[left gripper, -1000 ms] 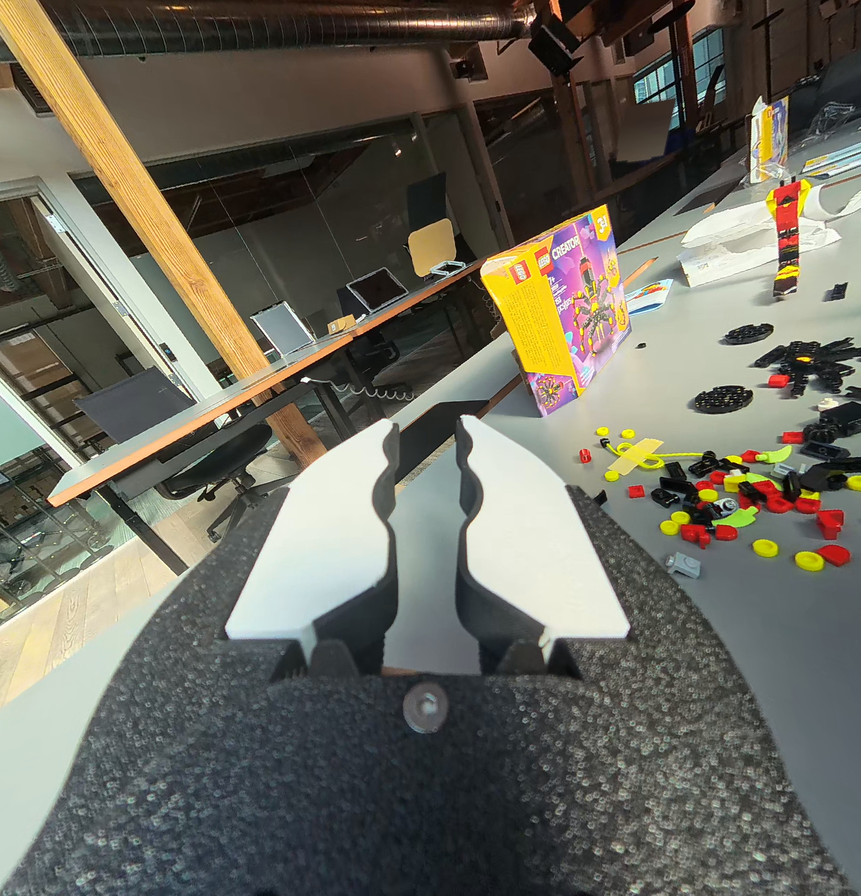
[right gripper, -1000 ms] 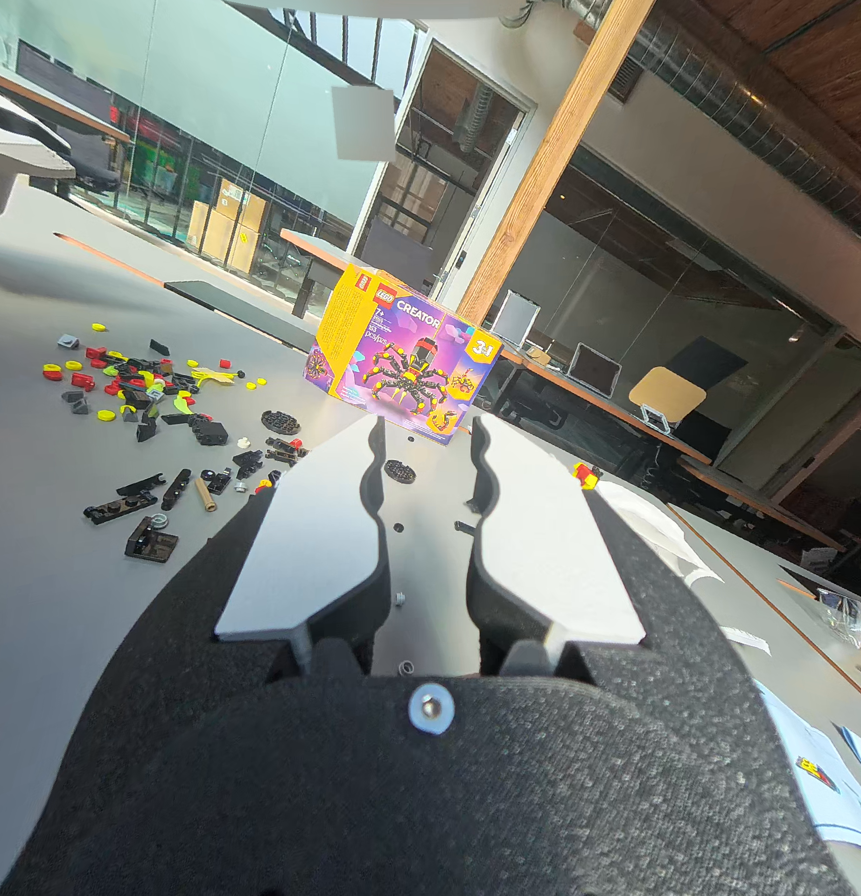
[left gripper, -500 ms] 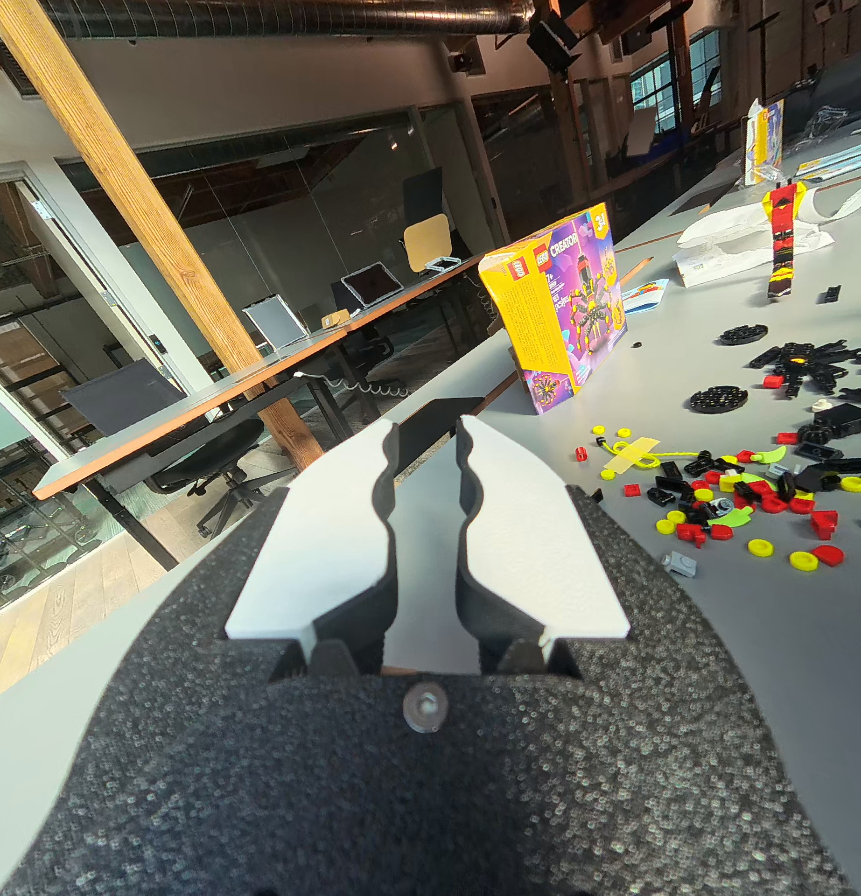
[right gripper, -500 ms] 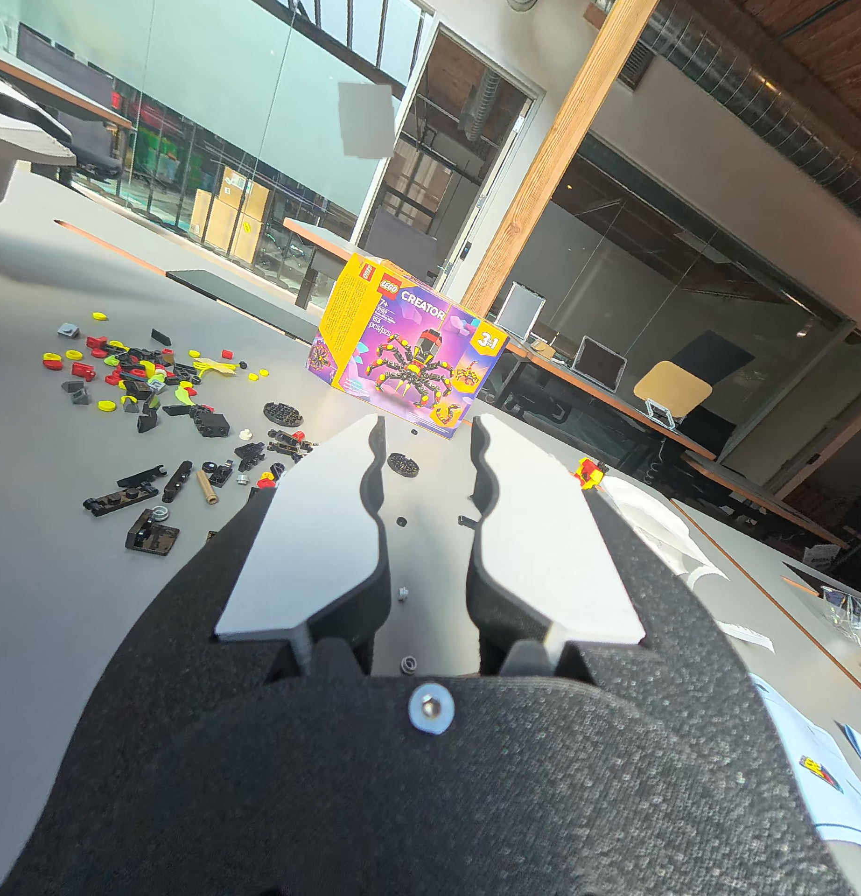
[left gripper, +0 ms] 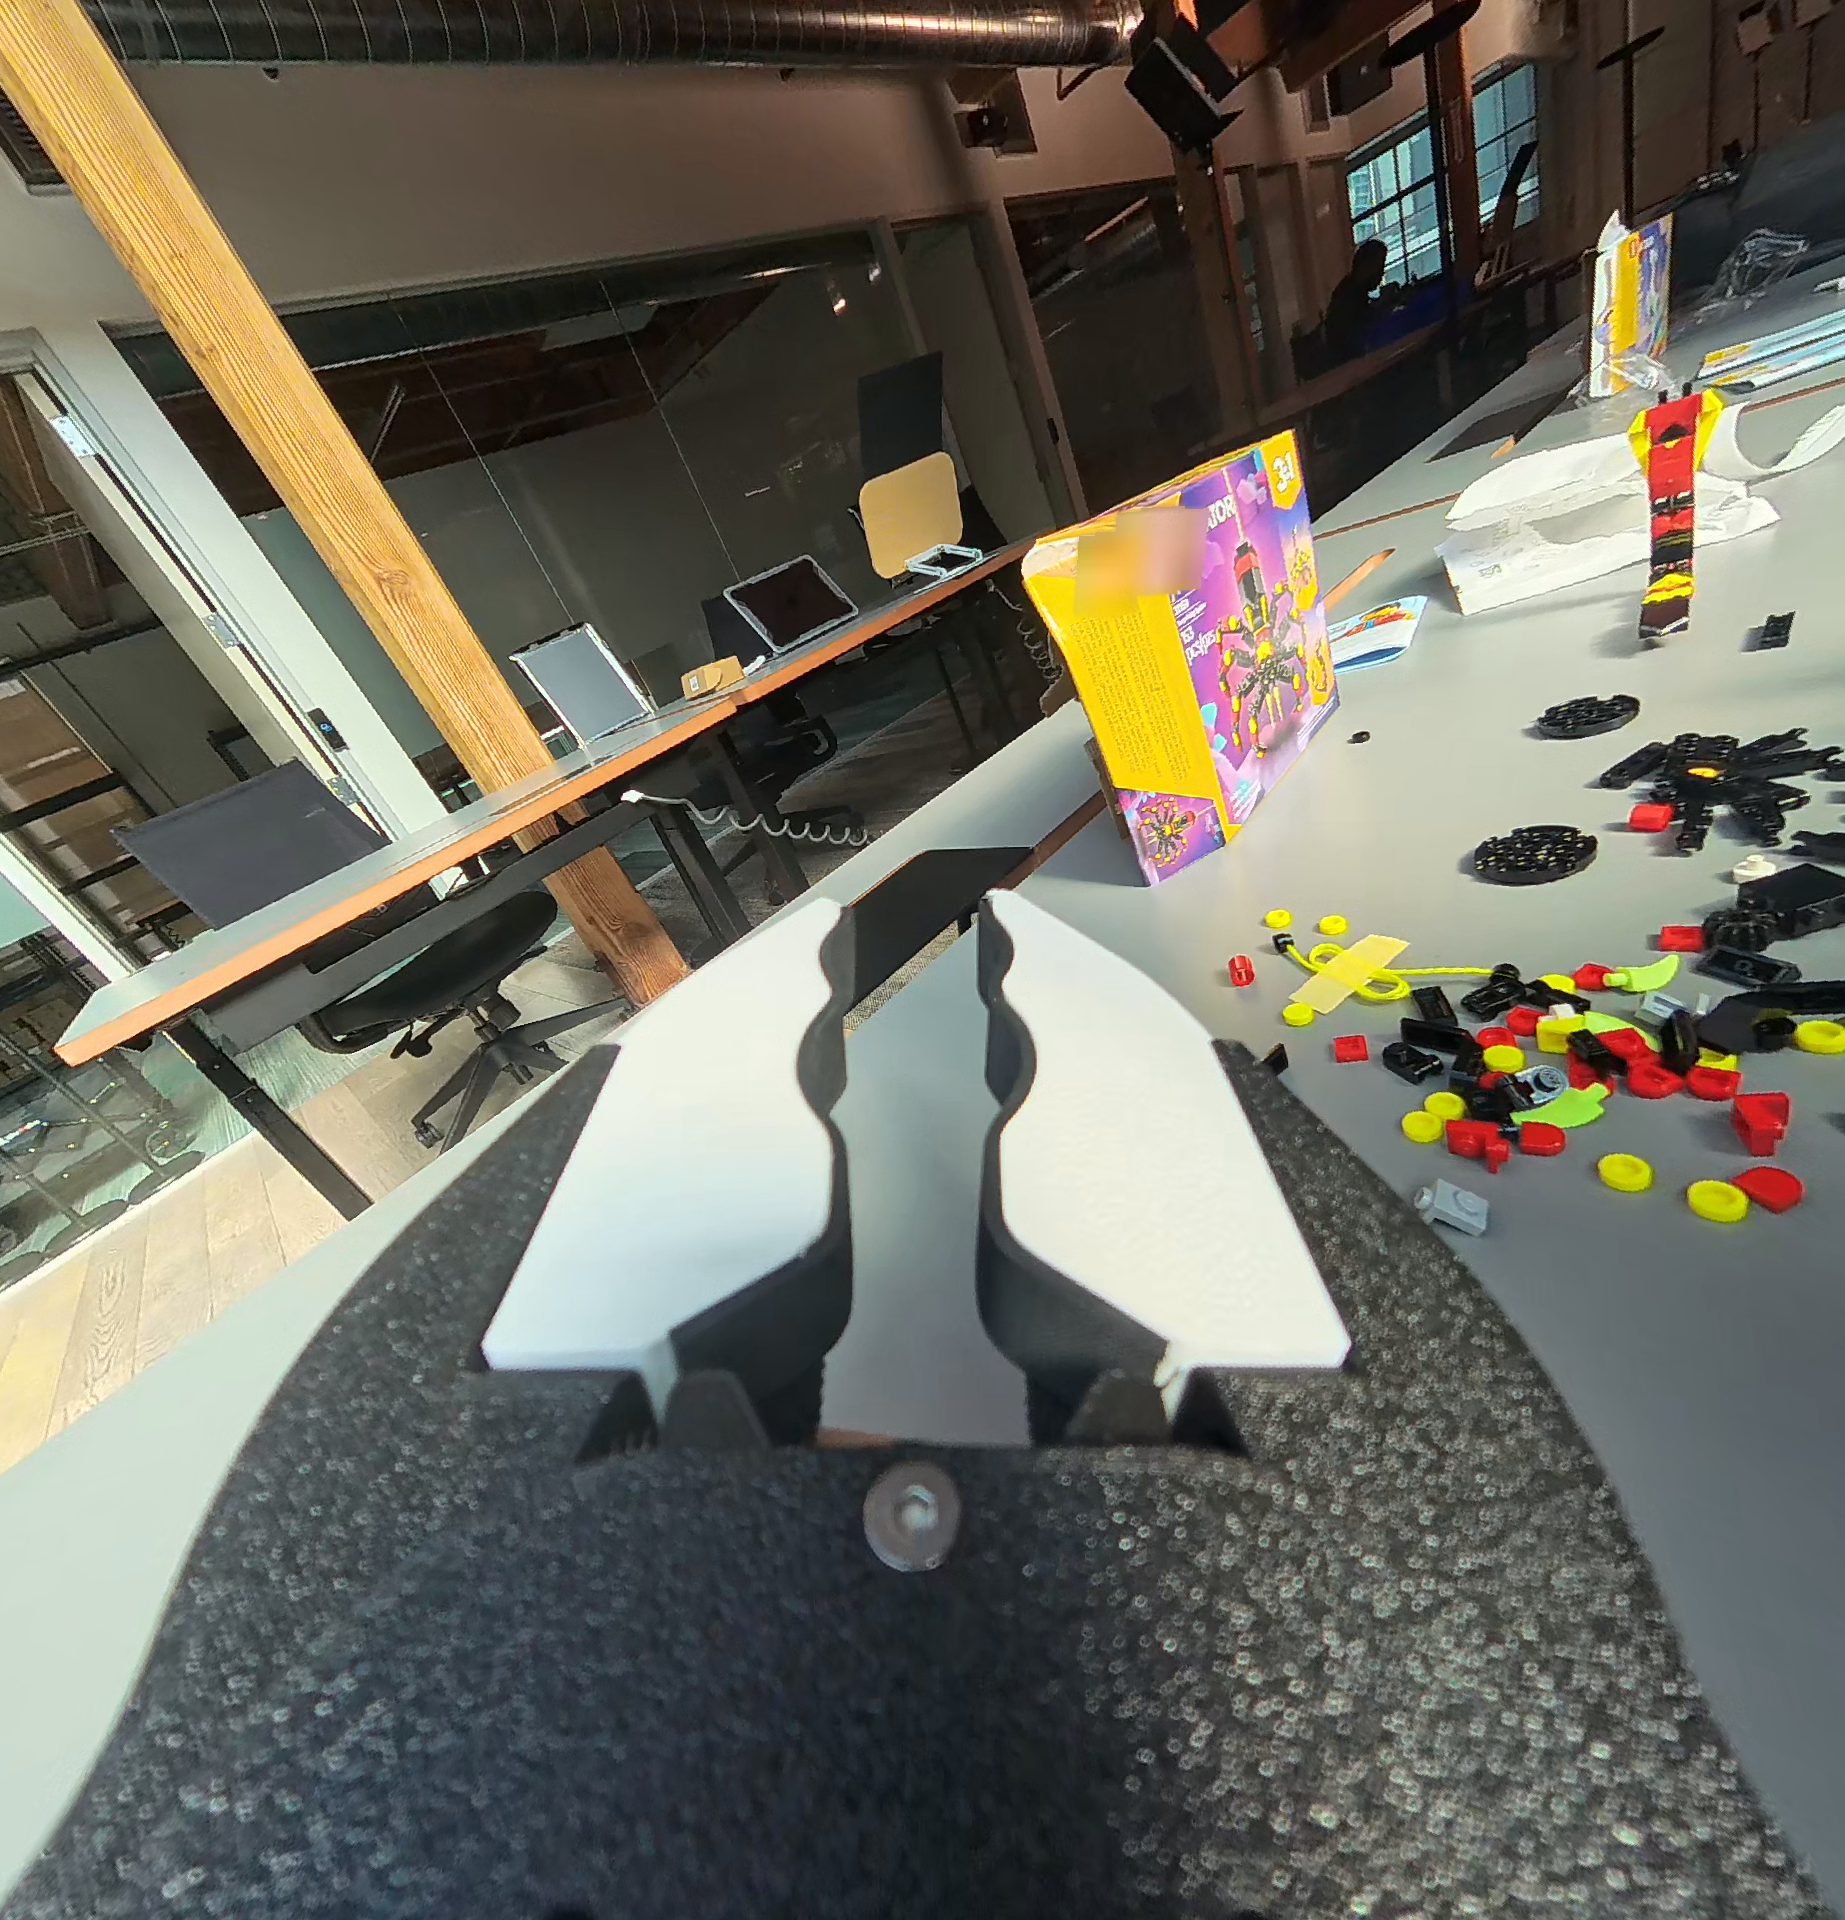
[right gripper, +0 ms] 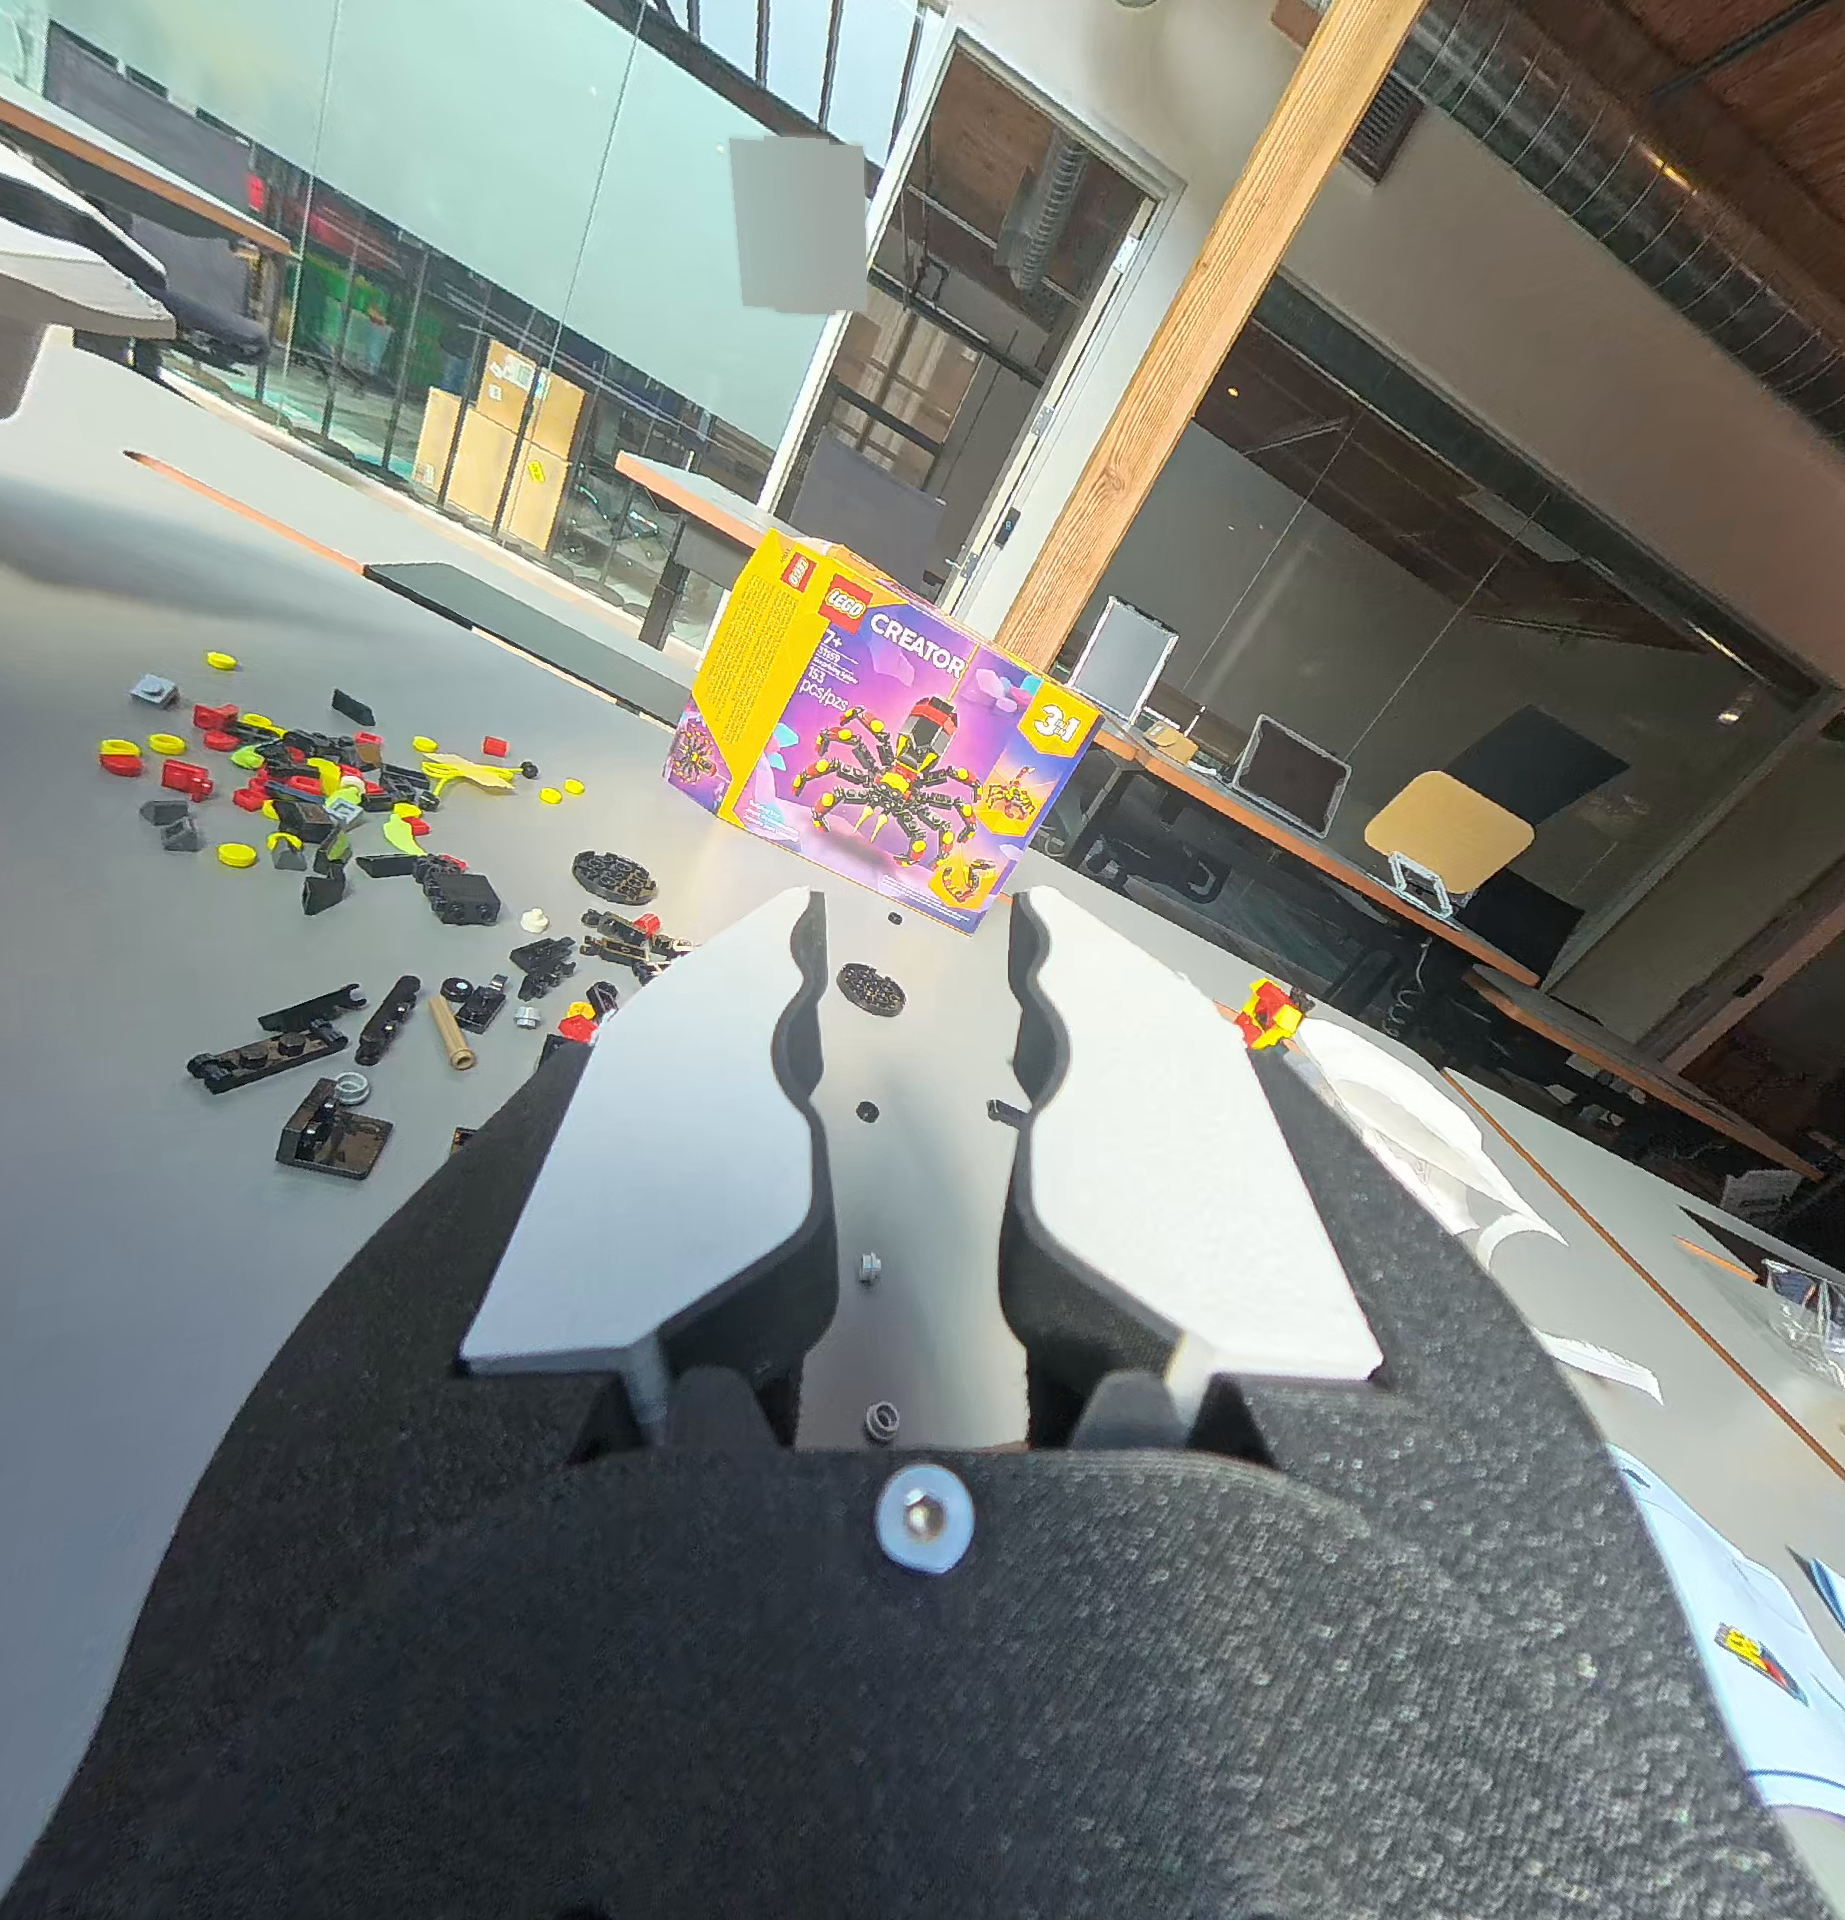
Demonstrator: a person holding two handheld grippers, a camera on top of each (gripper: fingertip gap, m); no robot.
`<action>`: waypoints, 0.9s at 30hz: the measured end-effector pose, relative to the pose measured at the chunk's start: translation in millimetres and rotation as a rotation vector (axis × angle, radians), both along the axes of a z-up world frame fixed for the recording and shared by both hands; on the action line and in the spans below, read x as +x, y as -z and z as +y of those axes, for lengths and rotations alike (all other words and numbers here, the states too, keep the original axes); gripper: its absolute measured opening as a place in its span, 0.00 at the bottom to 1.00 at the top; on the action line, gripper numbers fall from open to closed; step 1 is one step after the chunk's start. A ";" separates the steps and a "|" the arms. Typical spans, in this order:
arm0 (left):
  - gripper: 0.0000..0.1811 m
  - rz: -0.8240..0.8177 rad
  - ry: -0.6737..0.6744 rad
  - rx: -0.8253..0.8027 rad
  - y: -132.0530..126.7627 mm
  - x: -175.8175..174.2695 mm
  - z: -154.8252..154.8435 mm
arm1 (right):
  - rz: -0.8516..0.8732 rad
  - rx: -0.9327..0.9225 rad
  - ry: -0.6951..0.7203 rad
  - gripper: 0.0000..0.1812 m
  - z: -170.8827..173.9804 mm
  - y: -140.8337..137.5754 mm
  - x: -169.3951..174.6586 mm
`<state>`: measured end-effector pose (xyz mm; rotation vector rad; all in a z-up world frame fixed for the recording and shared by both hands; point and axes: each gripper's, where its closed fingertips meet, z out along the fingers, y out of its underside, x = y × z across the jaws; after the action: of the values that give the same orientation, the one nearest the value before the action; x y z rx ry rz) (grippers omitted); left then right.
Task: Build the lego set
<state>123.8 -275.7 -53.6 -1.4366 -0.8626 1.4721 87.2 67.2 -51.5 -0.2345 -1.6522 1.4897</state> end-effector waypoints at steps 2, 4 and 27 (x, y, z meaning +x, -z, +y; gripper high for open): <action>0.12 0.001 0.001 -0.002 -0.1 0.0 0.4 | -0.001 -0.002 -0.001 0.18 0.1 -0.2 0.3; 0.12 -0.002 0.004 -0.003 0.5 -0.2 0.8 | 0.000 0.000 -0.002 0.18 -0.2 -0.1 0.5; 0.11 0.112 -0.012 0.000 -43.0 18.6 -9.0 | 0.070 -0.254 0.029 0.16 60.5 -84.4 42.4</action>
<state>142.4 -284.7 -10.6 -1.3373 -0.8029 1.5458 129.6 127.7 32.9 -0.3388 -1.3980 1.6661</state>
